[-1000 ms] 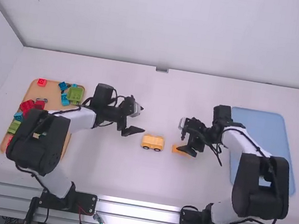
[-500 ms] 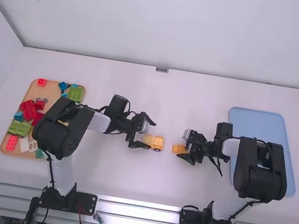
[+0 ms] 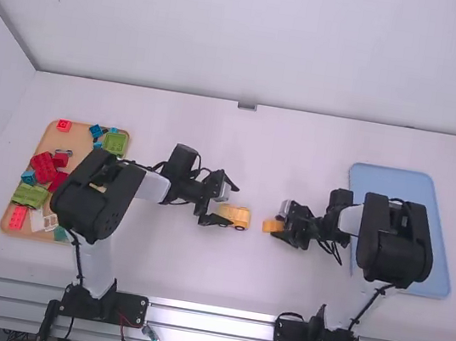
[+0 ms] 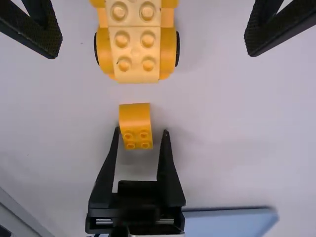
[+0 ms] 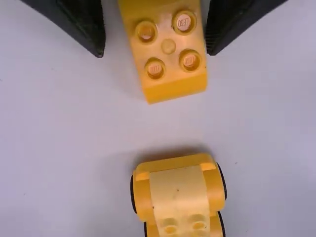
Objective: Assemble lego blocks to make yellow taxi
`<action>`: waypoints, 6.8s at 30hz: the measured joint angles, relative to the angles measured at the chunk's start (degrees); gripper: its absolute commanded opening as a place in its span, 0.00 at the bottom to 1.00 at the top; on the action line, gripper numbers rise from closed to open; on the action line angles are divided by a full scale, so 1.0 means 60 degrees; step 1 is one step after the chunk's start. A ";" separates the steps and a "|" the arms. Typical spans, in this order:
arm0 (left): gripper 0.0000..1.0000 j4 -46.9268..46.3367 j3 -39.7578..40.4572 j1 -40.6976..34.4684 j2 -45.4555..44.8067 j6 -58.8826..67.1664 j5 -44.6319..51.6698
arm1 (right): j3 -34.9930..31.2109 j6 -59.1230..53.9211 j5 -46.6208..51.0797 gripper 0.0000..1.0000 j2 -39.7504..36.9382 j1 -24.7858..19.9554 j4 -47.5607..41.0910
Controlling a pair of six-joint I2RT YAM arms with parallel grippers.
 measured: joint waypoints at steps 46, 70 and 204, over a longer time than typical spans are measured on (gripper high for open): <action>0.37 0.0280 0.0073 -0.0291 0.1370 0.0874 -0.0998 | 0.1242 0.2375 -0.1537 0.10 -0.0346 0.2710 0.0874; 0.34 0.0535 0.0076 -0.0306 0.1366 0.0368 -0.1188 | 0.0459 0.4193 -0.0863 0.05 -0.0353 0.3297 0.3016; 0.11 0.0393 0.0229 -0.0168 0.1366 0.0433 -0.1406 | 0.0823 0.5013 0.1024 0.23 -0.0433 0.3982 0.3053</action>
